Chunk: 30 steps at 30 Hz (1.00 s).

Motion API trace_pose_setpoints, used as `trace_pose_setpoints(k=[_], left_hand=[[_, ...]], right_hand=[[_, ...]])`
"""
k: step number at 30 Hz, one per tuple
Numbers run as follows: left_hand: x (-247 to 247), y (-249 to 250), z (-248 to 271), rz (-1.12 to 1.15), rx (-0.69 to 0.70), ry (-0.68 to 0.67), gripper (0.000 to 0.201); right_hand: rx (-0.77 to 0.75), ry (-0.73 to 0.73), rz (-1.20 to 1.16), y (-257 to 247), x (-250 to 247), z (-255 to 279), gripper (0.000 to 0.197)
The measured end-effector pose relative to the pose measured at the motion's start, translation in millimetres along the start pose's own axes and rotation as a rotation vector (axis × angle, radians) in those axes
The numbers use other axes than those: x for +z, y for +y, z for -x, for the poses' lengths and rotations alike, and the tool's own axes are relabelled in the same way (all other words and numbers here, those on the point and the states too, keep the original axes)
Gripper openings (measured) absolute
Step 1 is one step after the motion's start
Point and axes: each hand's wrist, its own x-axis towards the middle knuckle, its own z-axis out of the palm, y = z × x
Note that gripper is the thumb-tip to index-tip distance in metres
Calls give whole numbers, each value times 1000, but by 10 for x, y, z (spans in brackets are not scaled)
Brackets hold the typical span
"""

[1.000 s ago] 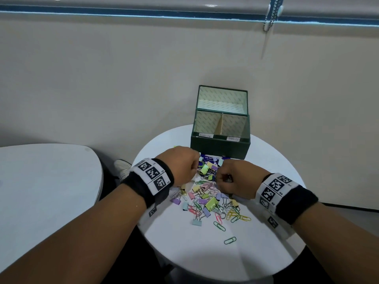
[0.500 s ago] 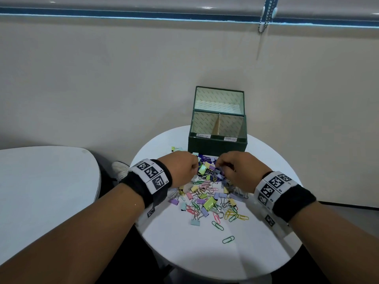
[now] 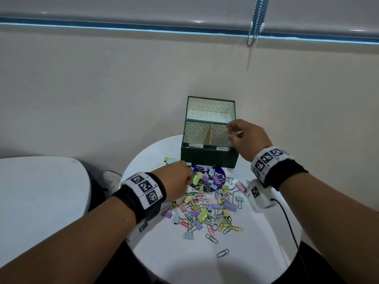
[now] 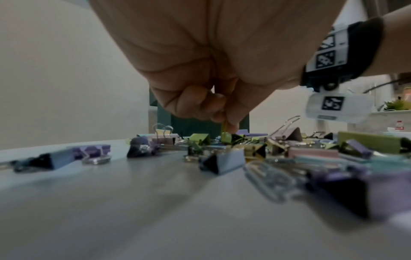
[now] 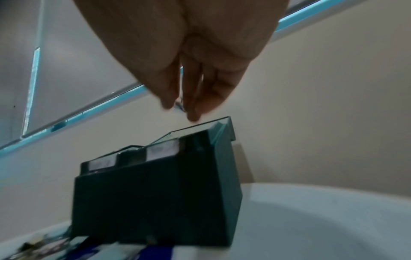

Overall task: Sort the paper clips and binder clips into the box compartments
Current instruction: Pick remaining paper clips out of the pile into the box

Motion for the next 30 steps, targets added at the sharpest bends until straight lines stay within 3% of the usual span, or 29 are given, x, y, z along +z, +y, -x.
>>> trace_pose_setpoints(k=[2, 5, 7, 9, 11, 17, 22, 26, 30], left_hand=[[-10, 10, -2, 3, 12, -1, 25], [-122, 55, -5, 35, 39, 25, 28], [-241, 97, -44, 98, 41, 68, 26], [-369, 164, -146, 199, 35, 138, 24], [-489, 253, -327, 261, 29, 199, 22], [-649, 524, -979, 214, -34, 274, 19], [-596, 521, -1094, 105, -40, 142, 46], [-551, 445, -758, 60, 70, 198, 29], [-358, 381, -348, -132, 182, -135, 23]], right_hand=[[6, -52, 83, -17, -31, -42, 38], [-70, -44, 105, 11, -68, 80, 20], [-97, -208, 126, 88, -60, 241, 12], [-119, -435, 195, 161, -47, 411, 13], [-125, -567, 240, 225, -38, 525, 14], [-119, -611, 135, 259, 81, 646, 14], [-157, -634, 230, 267, 201, 644, 18], [-159, -577, 267, 311, 221, 633, 22], [-201, -620, 220, 271, 253, 667, 30]])
